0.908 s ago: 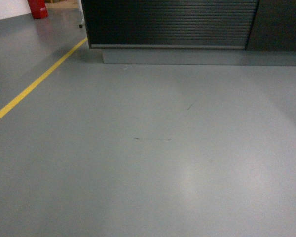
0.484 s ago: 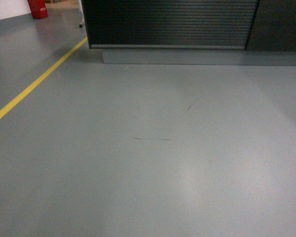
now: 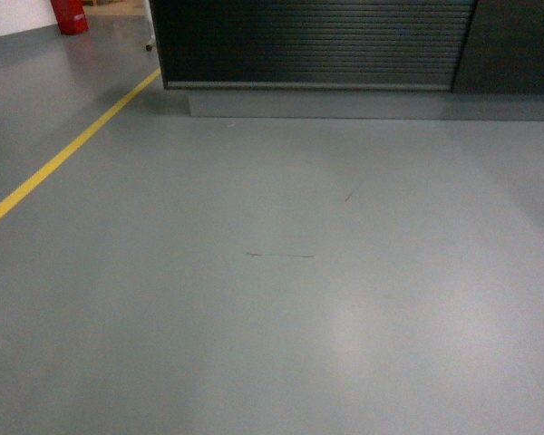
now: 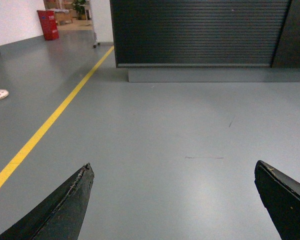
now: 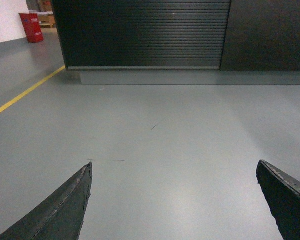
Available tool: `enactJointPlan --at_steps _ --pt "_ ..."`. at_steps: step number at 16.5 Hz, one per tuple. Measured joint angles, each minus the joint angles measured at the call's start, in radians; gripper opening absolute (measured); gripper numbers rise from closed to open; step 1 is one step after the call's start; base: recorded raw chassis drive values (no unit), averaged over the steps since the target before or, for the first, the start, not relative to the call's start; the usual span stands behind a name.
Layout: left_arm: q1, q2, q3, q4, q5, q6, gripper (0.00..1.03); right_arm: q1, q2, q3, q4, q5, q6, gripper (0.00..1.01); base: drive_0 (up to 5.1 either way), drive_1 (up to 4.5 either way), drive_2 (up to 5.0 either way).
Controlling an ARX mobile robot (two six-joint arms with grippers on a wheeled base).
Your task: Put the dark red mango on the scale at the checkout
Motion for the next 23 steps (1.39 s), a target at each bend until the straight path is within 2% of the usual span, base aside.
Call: enactJointPlan --at_steps 23 --pt "0.000 0.000 0.000 0.001 0.000 0.000 0.98 0.000 0.000 0.000 0.000 0.000 0.000 0.98 0.0 3.68 -3.7"
